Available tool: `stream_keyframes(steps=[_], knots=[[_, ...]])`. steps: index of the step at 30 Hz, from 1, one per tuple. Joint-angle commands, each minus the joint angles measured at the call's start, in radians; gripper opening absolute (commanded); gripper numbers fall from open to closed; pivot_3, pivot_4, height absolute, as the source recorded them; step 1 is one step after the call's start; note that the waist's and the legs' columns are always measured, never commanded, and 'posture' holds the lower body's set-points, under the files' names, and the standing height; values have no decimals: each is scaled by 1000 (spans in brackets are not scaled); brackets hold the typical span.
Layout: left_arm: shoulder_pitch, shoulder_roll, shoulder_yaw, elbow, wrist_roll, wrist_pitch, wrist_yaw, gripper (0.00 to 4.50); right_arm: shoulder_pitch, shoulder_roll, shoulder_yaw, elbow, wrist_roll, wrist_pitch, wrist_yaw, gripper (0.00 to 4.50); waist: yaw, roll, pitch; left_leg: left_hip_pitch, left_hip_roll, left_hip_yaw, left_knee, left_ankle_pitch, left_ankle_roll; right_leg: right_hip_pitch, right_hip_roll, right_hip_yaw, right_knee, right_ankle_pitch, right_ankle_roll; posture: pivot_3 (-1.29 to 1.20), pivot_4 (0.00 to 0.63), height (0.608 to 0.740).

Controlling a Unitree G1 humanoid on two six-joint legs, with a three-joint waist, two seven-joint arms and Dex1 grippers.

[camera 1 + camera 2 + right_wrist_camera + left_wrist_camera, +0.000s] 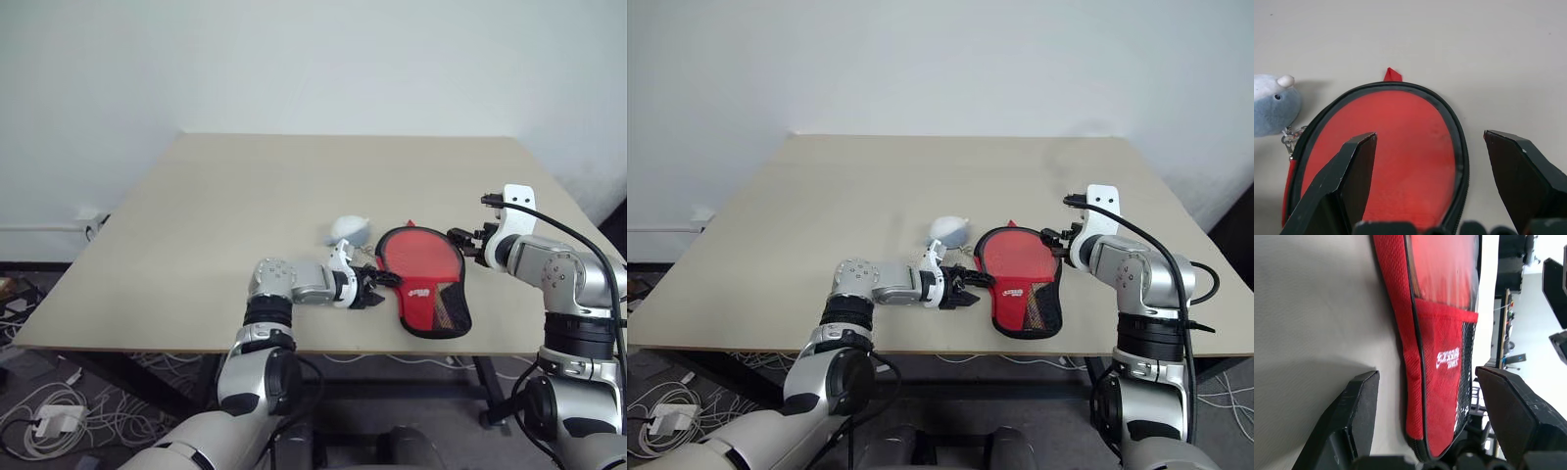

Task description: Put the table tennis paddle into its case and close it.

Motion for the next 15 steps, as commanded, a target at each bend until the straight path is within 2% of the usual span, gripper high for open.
stream_keyframes(steps=[1, 15], knots=[[-77, -151, -28, 53, 8, -55, -1, 3448, -11, -5, -10, -48, -4, -3, -5, 3813, 4, 0, 0, 0, 0, 0, 0, 0, 0, 0, 0, 0, 0, 0, 0, 0, 0, 724], [-96, -188, -178, 62, -10, 43, -118, 3448, -18, 10, -12, -45, -17, -9, -8, 3813, 5, 0, 0, 0, -8, -2, 0, -1, 1, 1, -8, -4, 1, -2, 3, 0, 0, 724]])
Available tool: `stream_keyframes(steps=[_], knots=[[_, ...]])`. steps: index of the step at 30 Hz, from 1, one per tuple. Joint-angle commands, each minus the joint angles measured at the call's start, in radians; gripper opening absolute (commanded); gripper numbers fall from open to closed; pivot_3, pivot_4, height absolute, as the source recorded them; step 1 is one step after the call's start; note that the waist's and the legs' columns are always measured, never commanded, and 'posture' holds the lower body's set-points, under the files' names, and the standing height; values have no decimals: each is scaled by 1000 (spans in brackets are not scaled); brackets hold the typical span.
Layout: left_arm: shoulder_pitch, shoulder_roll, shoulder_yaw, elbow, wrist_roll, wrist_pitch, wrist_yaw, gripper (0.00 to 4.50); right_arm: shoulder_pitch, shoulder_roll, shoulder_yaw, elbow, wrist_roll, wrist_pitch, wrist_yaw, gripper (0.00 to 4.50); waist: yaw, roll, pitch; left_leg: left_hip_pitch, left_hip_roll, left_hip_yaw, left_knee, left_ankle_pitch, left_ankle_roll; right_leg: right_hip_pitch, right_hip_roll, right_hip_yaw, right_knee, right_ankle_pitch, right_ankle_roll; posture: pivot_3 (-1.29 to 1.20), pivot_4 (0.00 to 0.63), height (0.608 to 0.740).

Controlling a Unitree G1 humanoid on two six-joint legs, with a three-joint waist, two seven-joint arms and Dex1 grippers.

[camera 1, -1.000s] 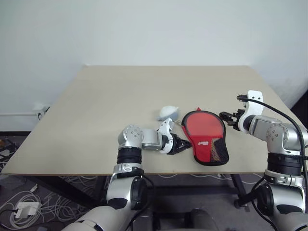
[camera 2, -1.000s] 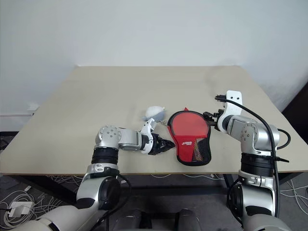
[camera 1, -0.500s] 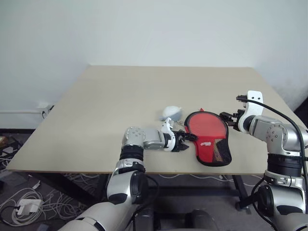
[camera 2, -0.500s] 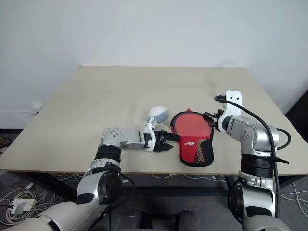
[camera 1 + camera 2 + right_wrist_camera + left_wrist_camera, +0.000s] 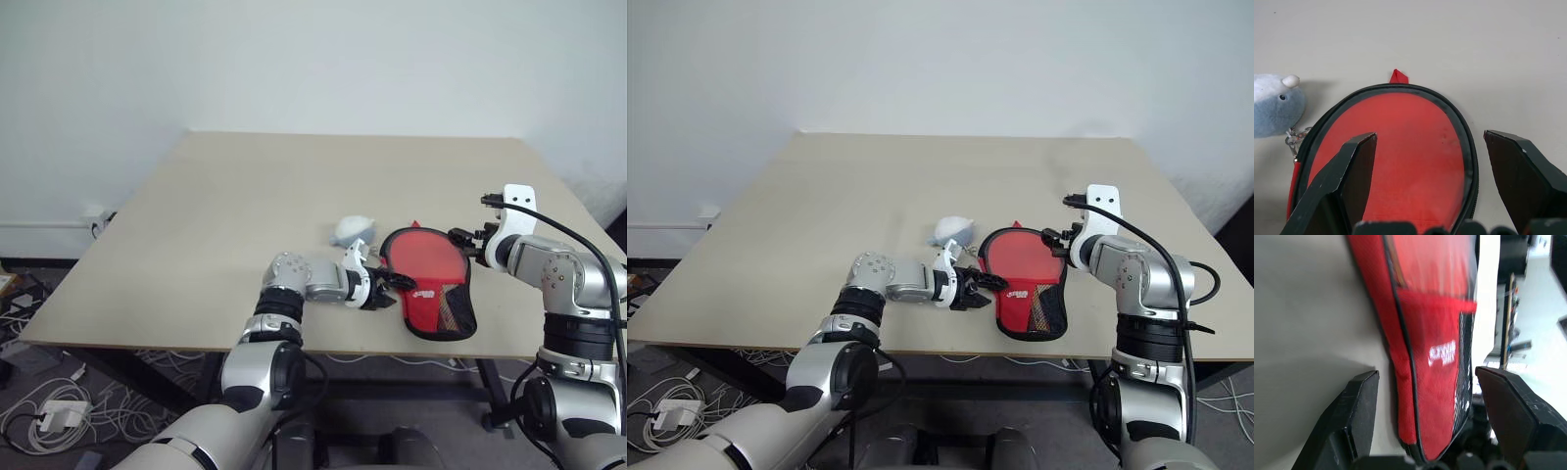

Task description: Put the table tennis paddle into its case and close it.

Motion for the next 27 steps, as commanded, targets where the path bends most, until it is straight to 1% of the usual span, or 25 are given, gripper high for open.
stream_keyframes(steps=[1, 8, 9, 11, 14, 15, 16, 17, 18, 19, 22, 24, 27], knots=[[-47, -186, -54, -16, -11, 63, -39, 3448, -19, 5, -13, -36, -2, -12, -7, 3813, -1, 0, 0, 0, -1, 0, 0, 0, 0, 0, 0, 0, 0, 0, 0, 0, 0, 724], [-33, -196, -102, 21, 21, 3, -66, 3448, -14, 7, -14, -45, -3, -16, -12, 3813, 0, 0, 0, 0, -2, -1, 0, -1, 1, 0, -2, 0, 0, -1, 0, 0, 0, 724], [-33, -196, -108, 25, 24, -5, -71, 3272, -13, 8, -13, -47, -4, -16, -13, 3813, 0, 0, 0, 0, -2, -2, 0, -1, 1, 0, -2, 0, 0, -1, 0, 0, 0, 724], [-37, -196, -112, 32, 25, -23, -79, 2827, -13, 7, -12, -49, -5, -18, -13, 3813, 0, 0, 0, 0, -1, -2, 0, -1, 1, 1, -3, 0, 0, -1, 0, 0, 0, 724], [-43, -193, -116, 36, 25, -26, -98, 1760, -14, 5, -15, -47, -6, -25, -14, 3813, 0, 0, 0, 0, -1, -2, 0, -1, 2, 1, -3, 0, 0, -2, 0, 0, 0, 724], [-45, -192, -117, 38, 23, -26, -101, 1479, -14, 5, -16, -46, -7, -28, -14, 3813, -1, 0, 0, 0, -2, -2, 0, -1, 2, 1, -3, 0, 0, -2, 0, 0, 0, 724], [-45, -191, -119, 38, 22, -25, -103, 1028, -13, 6, -17, -45, -8, -29, -16, 3813, -2, 0, 0, 0, -2, -2, 0, -1, 3, 0, -3, 0, 0, -2, 0, 0, 0, 724], [-44, -190, -121, 35, 18, -21, -108, 763, -13, 7, -18, -47, -10, -32, -18, 3813, -2, 0, 0, 0, -2, -2, 0, -1, 3, 0, -3, 0, 0, -2, 0, 0, 0, 724], [-44, -190, -121, 31, 14, -17, -111, 354, -13, 8, -18, -49, -11, -32, -21, 3813, -2, 0, 0, 0, -2, -2, 0, -1, 3, 0, -3, 0, 0, -2, 0, 0, 0, 724], [-44, -190, -122, 27, 10, -12, -114, 70, -13, 9, -17, -51, -11, -33, -22, 3813, -2, 0, 0, 0, -2, -2, 0, -1, 3, 0, -3, 0, 0, -2, 0, 0, 0, 724], [-35, -194, -133, -2, -6, 8, -144, 8, -18, 9, -18, -49, -12, -39, -26, 3813, -2, 0, 0, 0, -2, -2, 0, -2, 3, 0, -3, 0, 0, -2, 0, 0, 0, 724], [-28, -196, -126, -14, -15, 45, -132, 8, -21, 8, -15, -46, -15, -45, -28, 3813, -2, 0, 0, 0, -2, -2, 0, -2, 3, 0, -3, 0, 0, -2, 0, 0, 0, 724], [-6, -188, -155, -64, -6, 105, -129, 8, -24, 10, -12, -47, -16, -46, -29, 3813, -2, 0, 0, 0, -2, -2, 0, -2, 3, 0, -3, 0, 0, -2, 0, 0, 0, 724]])
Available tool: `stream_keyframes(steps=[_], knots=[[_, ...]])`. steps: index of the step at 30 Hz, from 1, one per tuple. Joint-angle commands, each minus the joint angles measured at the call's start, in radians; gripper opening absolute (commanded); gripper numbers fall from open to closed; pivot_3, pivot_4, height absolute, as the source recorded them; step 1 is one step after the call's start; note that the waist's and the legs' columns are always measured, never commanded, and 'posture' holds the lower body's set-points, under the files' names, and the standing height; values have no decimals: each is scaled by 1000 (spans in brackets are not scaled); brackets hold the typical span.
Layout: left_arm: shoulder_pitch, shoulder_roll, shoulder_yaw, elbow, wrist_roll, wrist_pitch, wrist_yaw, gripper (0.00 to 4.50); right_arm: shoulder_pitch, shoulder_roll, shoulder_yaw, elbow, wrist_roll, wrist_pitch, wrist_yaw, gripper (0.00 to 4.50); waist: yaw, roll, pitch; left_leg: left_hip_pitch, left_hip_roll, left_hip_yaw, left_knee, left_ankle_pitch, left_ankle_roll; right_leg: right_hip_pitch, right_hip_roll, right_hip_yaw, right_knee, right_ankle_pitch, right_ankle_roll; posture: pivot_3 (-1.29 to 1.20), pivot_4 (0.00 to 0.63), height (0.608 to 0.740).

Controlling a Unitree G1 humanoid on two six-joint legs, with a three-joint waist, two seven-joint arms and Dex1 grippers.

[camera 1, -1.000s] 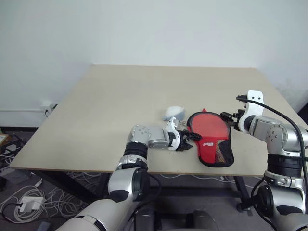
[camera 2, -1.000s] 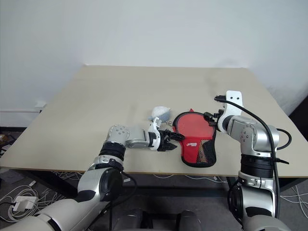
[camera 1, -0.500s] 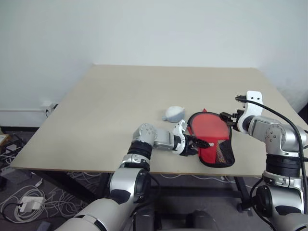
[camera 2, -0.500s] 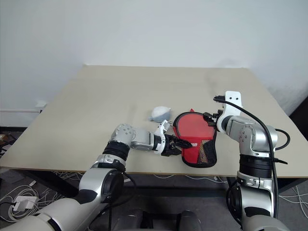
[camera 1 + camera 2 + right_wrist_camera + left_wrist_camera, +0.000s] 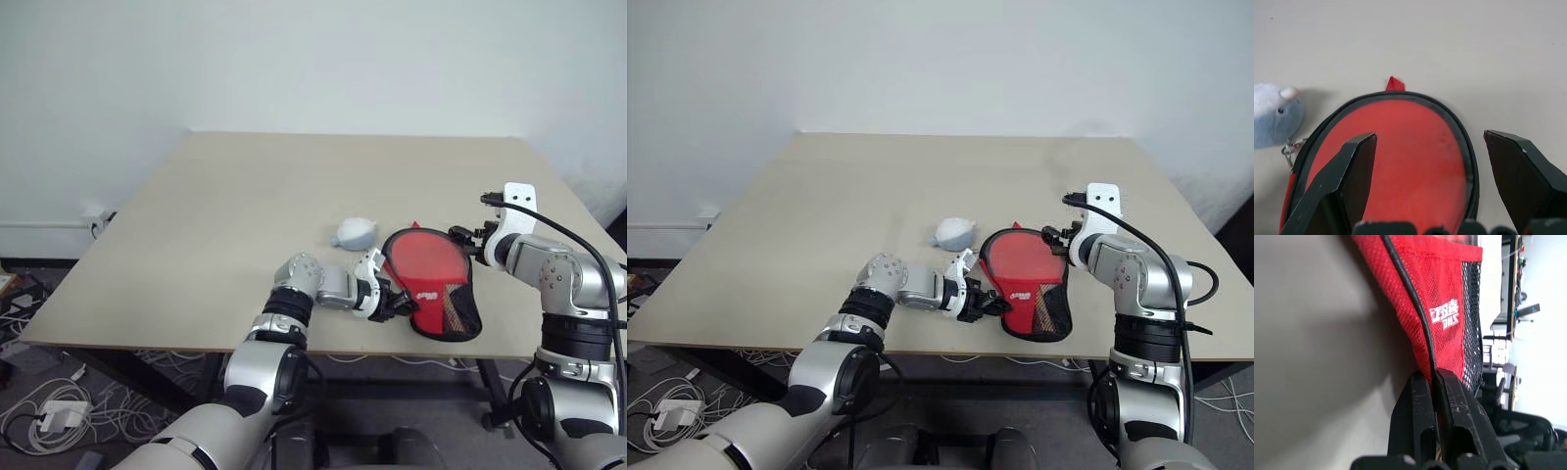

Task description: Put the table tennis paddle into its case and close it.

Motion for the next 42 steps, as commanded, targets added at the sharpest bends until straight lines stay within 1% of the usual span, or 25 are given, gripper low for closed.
stream_keyframes(steps=[1, 6, 9, 12, 14, 17, 19, 23, 25, 26, 27, 29, 33, 38, 41, 42], knots=[[-3, -186, -7, -71, -25, 81, 16, 8, -24, 2, -10, -42, -5, -22, -8, 3813, 0, 0, 0, 0, 0, 0, 0, 0, 0, 0, 0, 0, 0, 0, 0, 0, 0, 724], [5, -145, 73, -140, -28, 230, 103, 8, -21, 10, 2, -45, -9, -22, -4, 3813, -1, 0, 0, 0, 0, 0, 0, 0, 0, 0, 0, 0, 0, -1, 2, 0, 0, 724], [12, -109, 78, -156, -99, 239, 162, 8, -22, 8, 6, -41, -11, -24, 0, 3813, 0, 0, 0, 0, 0, 0, 0, 0, 0, 0, 0, 0, 0, -2, 5, 0, 0, 724], [31, -65, 71, -156, -220, 239, 255, 8, -26, 2, 9, -32, -15, -29, 7, 3813, 0, 0, 0, 0, 2, 0, 0, 0, 0, 0, 0, 1, 0, -2, 5, 0, 0, 724], [54, -42, 48, -161, -338, 239, 327, 8, -29, 1, 12, -28, -17, -31, 10, 3813, 0, 0, 0, 0, 3, 0, 0, 0, 0, 0, 0, 1, 0, -2, 4, 0, 0, 724], [126, 0, -40, -189, -556, 239, 463, 8, -34, 1, 20, -25, -18, -32, 14, 3813, -1, 0, 0, 0, 5, 0, -1, 0, -1, 0, 0, 1, 1, -2, 4, 0, 0, 724], [165, 14, -50, -205, -668, 239, 586, 8, -36, 0, 25, -22, -20, -32, 16, 3813, 0, 0, 0, 0, 6, 0, -1, 2, -3, 0, 0, 2, 1, 0, 2, 0, 0, 724], [220, 76, -86, -233, -910, 239, 810, 8, -40, -2, 36, -15, -23, -31, 23, 3813, 0, 0, 0, 0, 5, 0, 0, 1, -2, 0, 0, 2, 1, 0, 2, 0, 0, 724], [271, 129, -171, -292, -1094, 173, 960, 8, -42, -3, 39, -13, -26, -31, 27, 3813, 0, 0, 0, 0, 5, 0, 0, 1, -1, 0, 0, 2, 1, -1, 1, 0, 0, 724], [301, 142, -200, -333, -1159, 127, 1035, 8, -43, -3, 40, -12, -27, -31, 29, 3813, 0, 0, 0, 0, 5, -1, 0, 1, -2, 0, 0, 3, 1, 0, 1, 0, 0, 724], [326, 147, -216, -370, -1195, 88, 1093, 8, -44, -4, 40, -10, -28, -31, 31, 3813, 0, 0, 0, 1, 5, -1, 0, 2, -3, 0, 0, 3, 1, 0, 1, 0, 0, 724], [361, 141, -214, -430, -1207, 44, 1151, 8, -46, -4, 42, -5, -31, -34, 34, 3813, 1, 0, 0, 1, 5, 0, -1, 3, -5, 0, 1, 3, 1, 0, 1, 0, 0, 724], [396, 114, -219, -514, -1207, 5, 1190, 8, -47, -1, 50, 8, -37, -43, 37, 3813, 2, 0, 0, 1, -2, 0, 0, 3, -5, 2, 1, 3, 0, 0, 0, 0, 0, 724], [409, 118, -241, -551, -1207, 7, 1166, 8, -55, -1, 61, 12, -38, -49, 41, 3813, 1, 0, 0, 1, -3, 0, 0, 3, -5, 1, 1, 3, 0, -1, 0, 0, 0, 724], [409, 131, -258, -578, -1207, 6, 1138, 677, -58, -3, 65, 16, -37, -51, 44, 3813, 1, 0, 0, 1, -3, 0, 0, 3, -5, 1, 1, 3, 0, -1, 0, 0, 0, 724], [408, 137, -260, -584, -1207, 5, 1124, 1029, -58, -4, 67, 16, -37, -50, 45, 3813, 1, 0, 0, 1, -3, 0, 0, 3, -5, 1, 1, 3, 0, -1, 0, 0, 0, 724]])
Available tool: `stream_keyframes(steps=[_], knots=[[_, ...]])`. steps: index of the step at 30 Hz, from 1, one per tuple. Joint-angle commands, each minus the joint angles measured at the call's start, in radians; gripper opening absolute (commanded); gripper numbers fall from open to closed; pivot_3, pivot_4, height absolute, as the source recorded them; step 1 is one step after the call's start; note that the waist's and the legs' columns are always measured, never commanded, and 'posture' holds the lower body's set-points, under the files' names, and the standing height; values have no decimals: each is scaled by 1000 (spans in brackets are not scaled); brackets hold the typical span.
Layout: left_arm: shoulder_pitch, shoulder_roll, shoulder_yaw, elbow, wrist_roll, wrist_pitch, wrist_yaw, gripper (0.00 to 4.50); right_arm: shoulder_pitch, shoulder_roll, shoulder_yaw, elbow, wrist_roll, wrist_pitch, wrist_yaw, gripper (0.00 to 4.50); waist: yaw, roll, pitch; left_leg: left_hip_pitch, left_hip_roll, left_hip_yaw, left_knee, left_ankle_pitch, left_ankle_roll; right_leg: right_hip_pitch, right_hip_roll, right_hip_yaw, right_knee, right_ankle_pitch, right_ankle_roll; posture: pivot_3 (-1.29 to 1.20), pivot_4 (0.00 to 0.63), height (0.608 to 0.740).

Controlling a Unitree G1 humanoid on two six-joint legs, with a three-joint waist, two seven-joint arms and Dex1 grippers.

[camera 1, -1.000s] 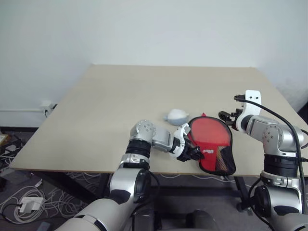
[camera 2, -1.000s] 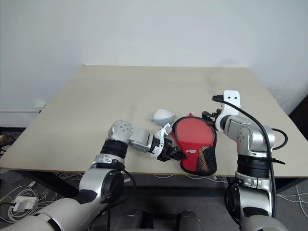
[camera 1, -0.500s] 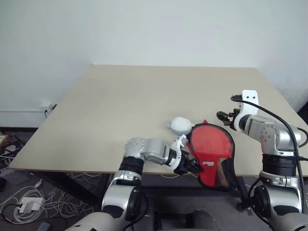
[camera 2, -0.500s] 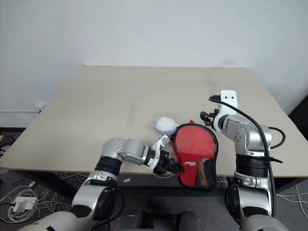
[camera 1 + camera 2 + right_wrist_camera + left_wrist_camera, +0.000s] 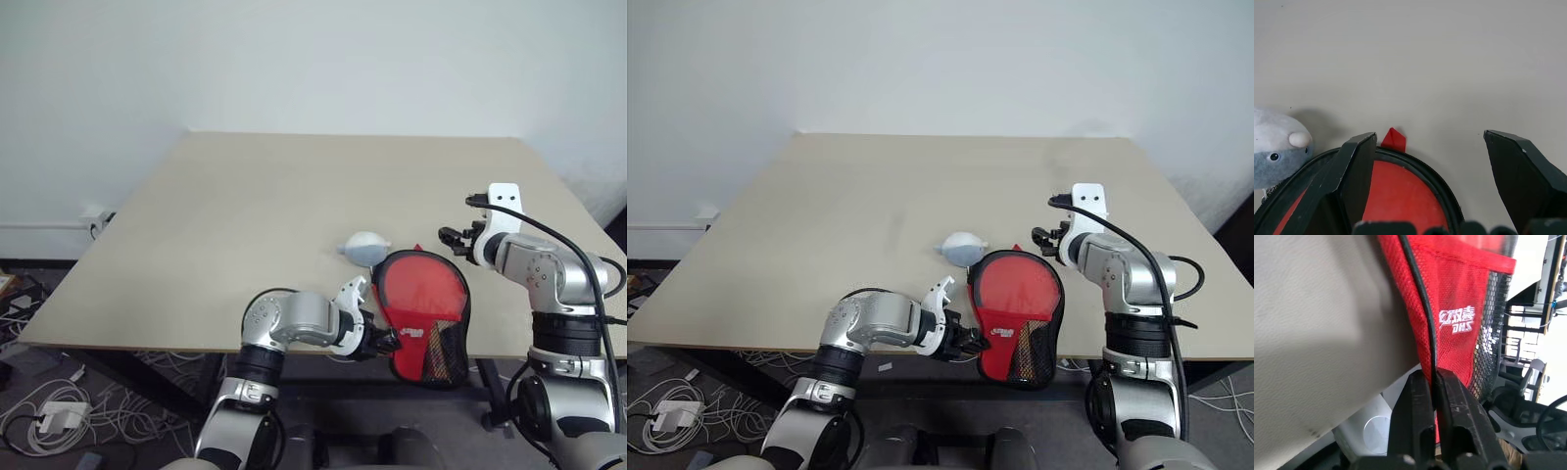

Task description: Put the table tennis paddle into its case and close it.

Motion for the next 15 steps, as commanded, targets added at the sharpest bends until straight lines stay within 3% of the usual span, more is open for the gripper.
stream_keyframes(steps=[1, 5, 9, 11, 15], knots=[[-16, 26, -14, -47, -23, 5, -56, 1340, -39, -14, -1, -18, -5, -22, 11, 3813, 1, 0, 0, 0, 0, 0, 0, 0, 0, 0, 0, 0, 0, 0, 0, 0, 0, 724], [-59, 126, -28, -18, -23, 55, -159, 2766, -41, -10, -4, -17, -3, -27, 18, 3813, 0, 0, 0, 0, 0, 0, 0, 0, 0, 0, 0, 0, 0, 0, 0, 0, 0, 724], [-130, 284, -79, 7, -23, 121, -330, 2766, -42, -2, -18, -24, 18, -24, 35, 3813, -1, 0, 0, 0, 0, 1, 0, 0, 0, -1, 0, -1, 1, 0, 0, 0, 0, 724], [-172, 391, -118, -52, -23, 137, -400, 2766, -34, 1, -24, -36, 39, -6, 56, 3813, -1, 0, 0, 0, 0, 1, -1, 0, -1, -1, 0, 0, 0, 0, 0, 0, 0, 724], [-253, 513, -142, -134, -8, 120, -528, 2766, -7, 8, -15, -61, 60, 8, 82, 3813, 1, 0, 0, 0, 1, 3, -4, 0, -1, -3, 0, 0, 1, 0, 0, 0, 0, 724]])
